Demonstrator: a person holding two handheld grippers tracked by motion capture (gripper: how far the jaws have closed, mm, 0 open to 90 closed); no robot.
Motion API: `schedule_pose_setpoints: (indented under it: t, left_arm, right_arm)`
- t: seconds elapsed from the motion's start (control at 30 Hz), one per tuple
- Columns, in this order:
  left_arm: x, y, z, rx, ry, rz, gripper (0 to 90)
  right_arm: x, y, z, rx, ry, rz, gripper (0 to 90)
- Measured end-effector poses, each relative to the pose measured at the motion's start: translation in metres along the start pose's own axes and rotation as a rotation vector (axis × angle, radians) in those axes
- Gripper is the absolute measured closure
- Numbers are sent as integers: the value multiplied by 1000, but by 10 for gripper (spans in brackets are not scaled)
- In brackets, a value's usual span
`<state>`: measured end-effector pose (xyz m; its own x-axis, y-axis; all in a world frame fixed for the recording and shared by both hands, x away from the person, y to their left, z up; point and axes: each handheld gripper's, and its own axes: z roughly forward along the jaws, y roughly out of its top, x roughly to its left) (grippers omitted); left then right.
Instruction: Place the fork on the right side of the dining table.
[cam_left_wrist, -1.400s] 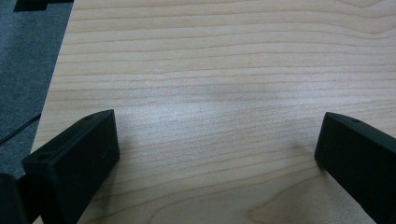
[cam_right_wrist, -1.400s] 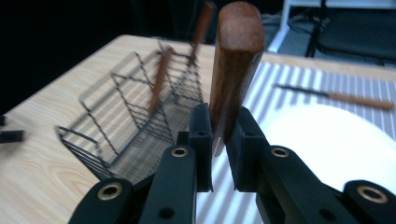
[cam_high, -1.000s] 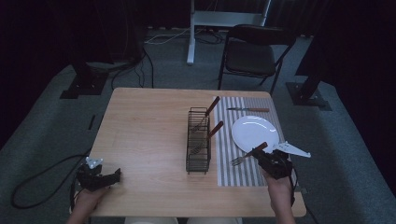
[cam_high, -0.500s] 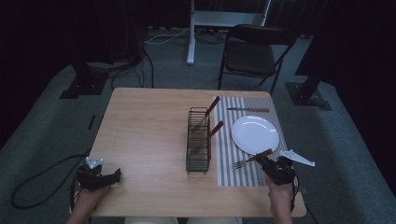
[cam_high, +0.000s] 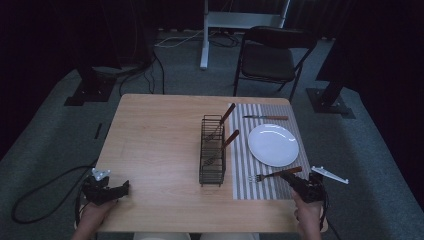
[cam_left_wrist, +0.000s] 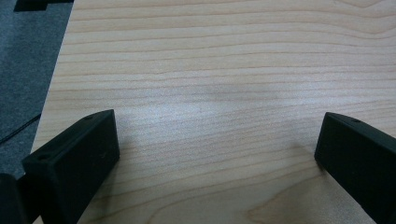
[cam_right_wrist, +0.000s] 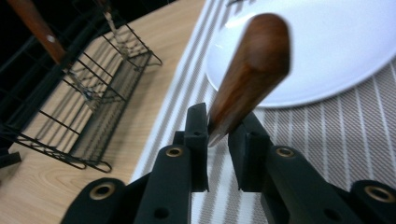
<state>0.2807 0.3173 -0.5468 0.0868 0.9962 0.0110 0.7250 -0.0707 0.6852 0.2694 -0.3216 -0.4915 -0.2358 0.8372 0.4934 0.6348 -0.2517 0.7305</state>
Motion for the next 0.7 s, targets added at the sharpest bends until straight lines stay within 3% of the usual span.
schedule_pose_setpoints:
  t: [0.27,0.3,0.43,0.7]
  left_arm:
    - [0,0,0,0,0,0,2]
    - [0,0,0,0,2,-2,2]
    - [0,0,0,1,4,-4,2]
    - [0,0,0,0,4,-4,2]
  right_arm:
    - [-22,-5,0,44,-20,34,690]
    - [-28,-6,1,61,-21,37,631]
    - [-40,-7,3,89,-29,42,580]
    - [-61,-8,10,144,-4,49,521]
